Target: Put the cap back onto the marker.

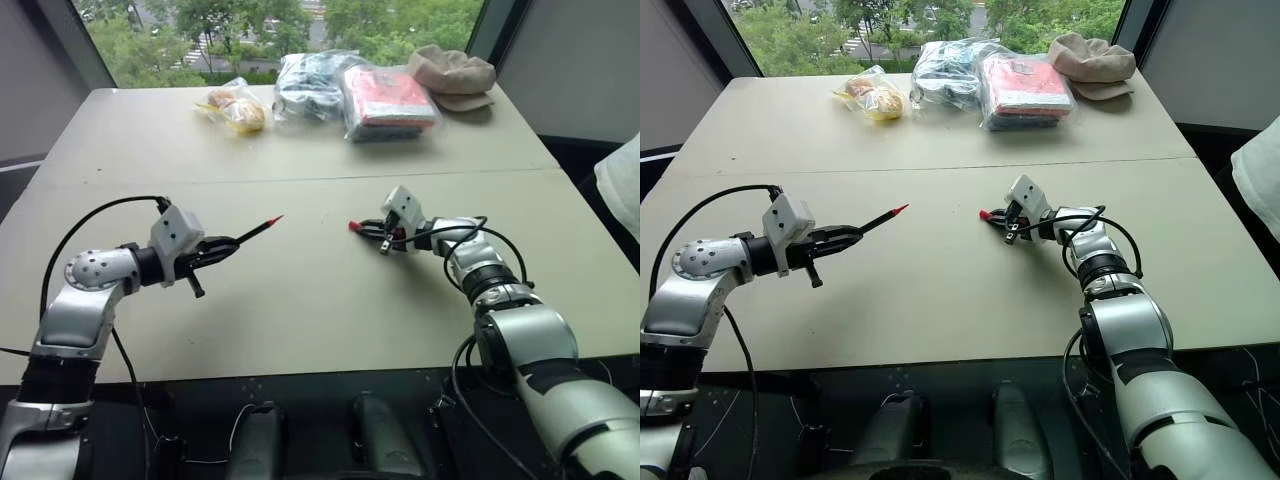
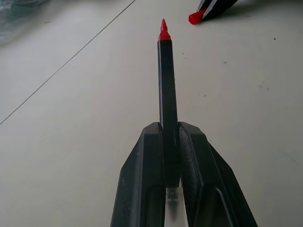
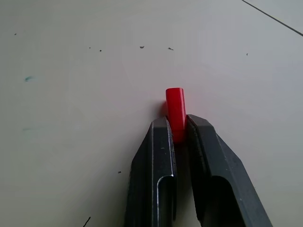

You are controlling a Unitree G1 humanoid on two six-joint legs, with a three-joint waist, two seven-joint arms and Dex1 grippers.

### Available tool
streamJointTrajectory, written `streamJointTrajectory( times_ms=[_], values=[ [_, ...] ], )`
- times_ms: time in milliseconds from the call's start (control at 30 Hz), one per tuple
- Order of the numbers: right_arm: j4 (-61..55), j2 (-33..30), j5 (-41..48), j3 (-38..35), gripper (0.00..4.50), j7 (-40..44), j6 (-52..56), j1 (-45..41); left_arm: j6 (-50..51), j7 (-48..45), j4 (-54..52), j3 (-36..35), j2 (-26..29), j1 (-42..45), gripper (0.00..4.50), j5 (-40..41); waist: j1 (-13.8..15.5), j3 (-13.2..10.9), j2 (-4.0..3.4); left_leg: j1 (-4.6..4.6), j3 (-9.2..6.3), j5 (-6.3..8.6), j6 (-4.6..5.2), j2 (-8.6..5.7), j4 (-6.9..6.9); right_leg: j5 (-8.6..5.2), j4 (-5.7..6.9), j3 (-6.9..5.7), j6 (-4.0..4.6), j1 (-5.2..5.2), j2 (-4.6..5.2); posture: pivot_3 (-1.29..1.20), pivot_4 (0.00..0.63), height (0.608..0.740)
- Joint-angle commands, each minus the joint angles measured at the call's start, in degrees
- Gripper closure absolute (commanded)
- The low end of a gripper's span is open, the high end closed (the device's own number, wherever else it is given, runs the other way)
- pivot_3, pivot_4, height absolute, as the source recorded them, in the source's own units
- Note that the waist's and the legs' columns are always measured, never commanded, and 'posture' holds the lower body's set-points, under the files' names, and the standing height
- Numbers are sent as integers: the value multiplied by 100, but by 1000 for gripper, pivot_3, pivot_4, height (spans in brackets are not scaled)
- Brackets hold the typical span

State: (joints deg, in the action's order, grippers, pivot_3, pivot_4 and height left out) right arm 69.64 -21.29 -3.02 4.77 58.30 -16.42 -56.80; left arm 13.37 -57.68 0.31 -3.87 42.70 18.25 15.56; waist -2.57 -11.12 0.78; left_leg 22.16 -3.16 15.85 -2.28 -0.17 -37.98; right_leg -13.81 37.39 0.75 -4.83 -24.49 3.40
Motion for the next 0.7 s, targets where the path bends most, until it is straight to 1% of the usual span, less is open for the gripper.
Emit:
streamJointTrajectory(
  times_ms=[33, 167, 333, 433, 567, 700],
  values=[
    [-759, -208, -112, 166, 4486, 311, -473, -38, -249, -355, 79, 94, 112, 209, 4500, 31, 1, -1, -1, 0, 1, 0, 0, 0, 0, 0, 0, 0, 0, 0, 0, 0, 150, 740],
    [-1830, -366, 52, 293, 4486, 907, -293, 147, -750, -834, 565, 488, 125, 562, 4500, -231, 8, -1, -2, 1, 0, 0, 0, -1, -1, 0, 0, -2, 0, 0, 0, 0, 150, 740],
    [-3070, -437, 37, 483, 4486, 1024, 75, 513, -1458, -1177, 1161, 843, 74, 948, 4500, -551, 6, -1, -2, 0, -3, 0, 0, 0, 0, 0, 0, -3, 0, 0, -4, 0, 150, 740],
    [-3410, -498, -263, 670, 4486, 732, 100, 604, -1624, -1247, 1397, 922, -7, 1178, 4500, -591, 9, -1, -2, 1, -1, 0, 0, 0, -1, 0, 2, -2, 0, -2, -3, 0, 150, 740],
    [-3777, -449, -178, 760, 4486, 696, 385, 710, -1729, -1278, 1510, 940, -50, 1337, 4500, -597, 2, -1, -2, 2, -1, 0, 0, 0, -2, 0, 2, -2, 0, -2, -3, 0, 150, 740],
    [-3872, -438, -207, 877, 4486, 670, 403, 743, -1728, -1278, 1433, 919, -44, 1341, 4500, -591, 9, -1, -2, 2, -1, 0, 0, 0, -2, 0, 2, -2, 0, -2, -3, 0, 150, 740]
  ],
)
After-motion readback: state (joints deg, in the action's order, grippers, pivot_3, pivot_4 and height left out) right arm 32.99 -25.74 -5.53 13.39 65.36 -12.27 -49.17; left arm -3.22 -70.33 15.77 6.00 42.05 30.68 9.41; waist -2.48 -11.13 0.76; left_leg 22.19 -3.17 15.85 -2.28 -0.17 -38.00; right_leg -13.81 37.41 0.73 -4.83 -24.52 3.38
